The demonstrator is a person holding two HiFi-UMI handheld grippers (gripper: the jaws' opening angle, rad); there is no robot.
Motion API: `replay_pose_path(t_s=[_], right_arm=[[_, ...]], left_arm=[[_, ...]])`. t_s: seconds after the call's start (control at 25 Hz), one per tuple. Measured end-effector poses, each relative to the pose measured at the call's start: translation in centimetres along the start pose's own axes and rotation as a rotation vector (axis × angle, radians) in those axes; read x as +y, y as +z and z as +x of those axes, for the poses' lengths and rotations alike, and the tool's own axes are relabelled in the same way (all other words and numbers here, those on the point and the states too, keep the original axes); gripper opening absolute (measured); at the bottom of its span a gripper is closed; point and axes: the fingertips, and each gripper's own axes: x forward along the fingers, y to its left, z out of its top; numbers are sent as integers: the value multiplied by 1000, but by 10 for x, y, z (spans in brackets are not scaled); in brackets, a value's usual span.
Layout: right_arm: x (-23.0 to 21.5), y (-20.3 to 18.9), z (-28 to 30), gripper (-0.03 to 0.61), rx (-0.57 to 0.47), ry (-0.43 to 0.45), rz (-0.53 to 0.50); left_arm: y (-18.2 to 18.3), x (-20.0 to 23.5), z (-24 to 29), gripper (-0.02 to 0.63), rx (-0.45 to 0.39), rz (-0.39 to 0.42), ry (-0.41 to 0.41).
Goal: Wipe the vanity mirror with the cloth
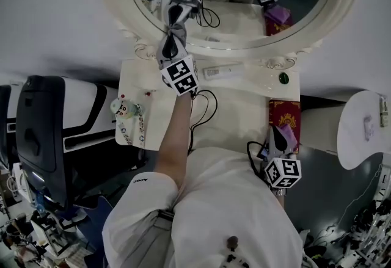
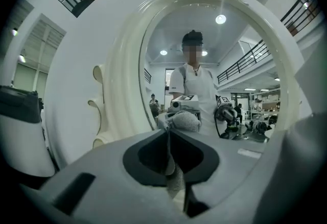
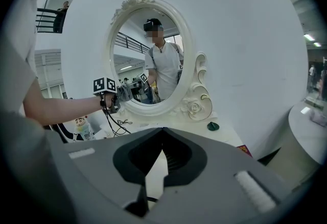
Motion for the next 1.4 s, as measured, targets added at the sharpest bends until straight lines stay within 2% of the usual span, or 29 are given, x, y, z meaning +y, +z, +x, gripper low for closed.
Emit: replay_pose_path(t_s=[0.12,0.28,0.44,0.64,0.84,1.16,1.4], right_arm=[[3,0,1,8,4,7,-8],[-5,0,-4,8,-7,-1,-3],[-20,1,-7,8,-15,10,15],[-33,3,-7,8,-7,72,-10],[-55,3,-14,8,1,96,-16],[-114,-7,-47,8,-7,-26,28],[-142,-14,-68,8,-14,-125,58]], left_arm=[[4,-1,0,20,-13,12,1],[1,1,-3,20,-10,-31,11],[6,-15,-17,21,-39,-23,-1],[9,-66,-40,21,-67,-19,-71],[-1,-148,-52,21,-61,5,-193],[-17,-252,-50,21,-52,12,-327],[-34,-278,-38,21,-31,24,-343]])
